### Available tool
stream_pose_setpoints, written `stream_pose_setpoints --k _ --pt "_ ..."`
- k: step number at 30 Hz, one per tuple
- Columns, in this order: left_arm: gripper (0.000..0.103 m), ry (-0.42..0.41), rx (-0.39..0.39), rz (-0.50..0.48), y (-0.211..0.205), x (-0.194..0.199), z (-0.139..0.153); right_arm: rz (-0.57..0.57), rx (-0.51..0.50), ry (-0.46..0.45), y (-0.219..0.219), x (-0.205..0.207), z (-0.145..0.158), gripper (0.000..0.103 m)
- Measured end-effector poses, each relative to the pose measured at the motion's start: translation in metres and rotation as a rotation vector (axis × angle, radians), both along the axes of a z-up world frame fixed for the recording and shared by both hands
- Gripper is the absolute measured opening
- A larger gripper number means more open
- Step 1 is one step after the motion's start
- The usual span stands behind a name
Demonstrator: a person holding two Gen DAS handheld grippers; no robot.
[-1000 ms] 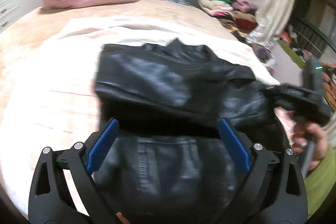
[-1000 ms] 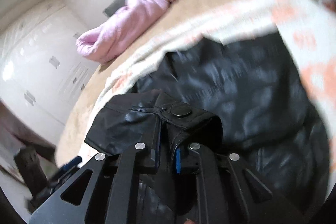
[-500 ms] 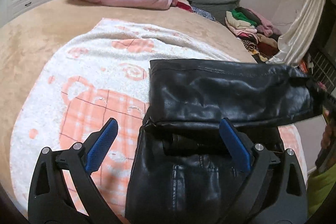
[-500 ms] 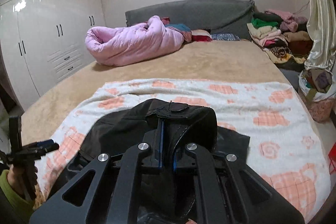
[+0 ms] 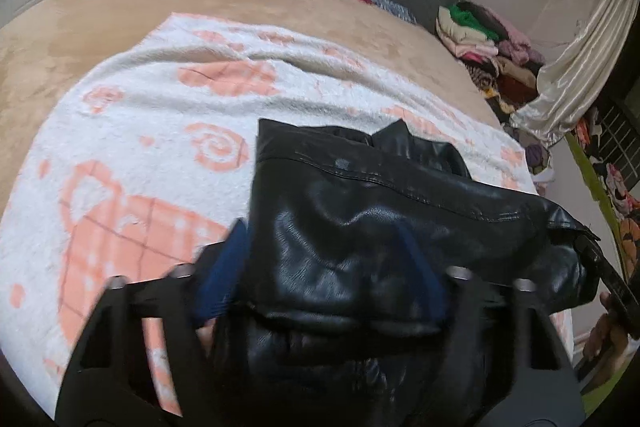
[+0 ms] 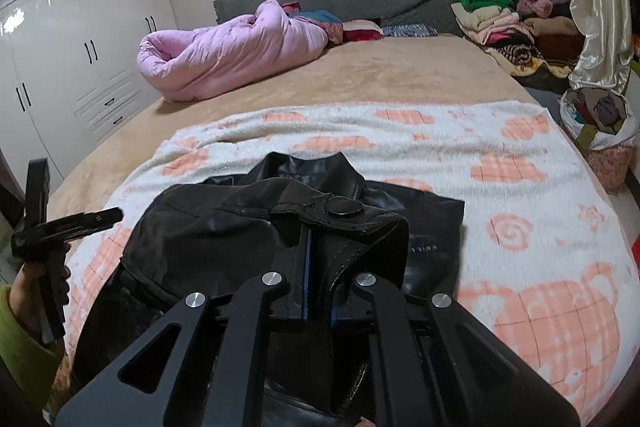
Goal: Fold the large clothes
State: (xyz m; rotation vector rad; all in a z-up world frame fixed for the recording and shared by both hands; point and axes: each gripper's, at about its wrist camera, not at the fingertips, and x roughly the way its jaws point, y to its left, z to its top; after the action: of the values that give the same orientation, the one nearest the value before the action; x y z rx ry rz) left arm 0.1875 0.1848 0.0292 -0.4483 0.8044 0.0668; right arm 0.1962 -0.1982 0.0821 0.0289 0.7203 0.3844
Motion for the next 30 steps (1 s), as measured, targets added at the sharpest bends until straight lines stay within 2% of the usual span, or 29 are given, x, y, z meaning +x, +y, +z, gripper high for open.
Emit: stream_pose_setpoints --k 2,4,9,13,17,21,24,25,27,30 --pt "0.041 0.016 -0.012 -0.010 -0.002 0.008 -0.004 -0.002 0.001 0.007 -0.002 0.000 -0.003 0.006" --pt "0.036 0.021 -0.035 -0.023 -0.005 0.013 -0.007 -0.003 0.001 0.013 -0.003 0.000 -0.006 0.006" --pt "0.036 0.045 -0.022 -0.040 -0.011 0.025 -0.013 -0.007 -0.002 0.029 -0.006 0.002 -0.012 0.007" --pt "0.036 0.122 -0.023 -0.054 -0.016 0.036 -0.035 -0.015 0.000 0.038 -0.007 0.002 -0.017 0.007" --pt "0.036 0.154 0.025 -0.073 -0.024 0.037 -0.048 -0.015 -0.020 0.050 -0.005 0.004 -0.021 0.007" --pt "0.036 0.177 0.034 -0.086 -0.025 0.041 -0.057 -0.032 -0.027 0.080 -0.005 0.008 -0.027 0.010" --pt "0.036 0.181 0.038 -0.093 -0.024 0.042 -0.062 -0.055 -0.030 0.100 -0.007 0.010 -0.033 0.019" --pt "0.036 0.176 0.033 -0.094 -0.024 0.042 -0.063 -0.065 -0.034 0.104 -0.008 0.009 -0.035 0.027" --pt "0.036 0.171 0.019 -0.094 -0.022 0.041 -0.065 -0.086 -0.020 0.133 -0.014 0.010 -0.040 0.030" --pt "0.036 0.164 0.016 -0.099 -0.021 0.040 -0.067 -0.154 0.002 0.154 -0.027 0.005 -0.043 0.045"
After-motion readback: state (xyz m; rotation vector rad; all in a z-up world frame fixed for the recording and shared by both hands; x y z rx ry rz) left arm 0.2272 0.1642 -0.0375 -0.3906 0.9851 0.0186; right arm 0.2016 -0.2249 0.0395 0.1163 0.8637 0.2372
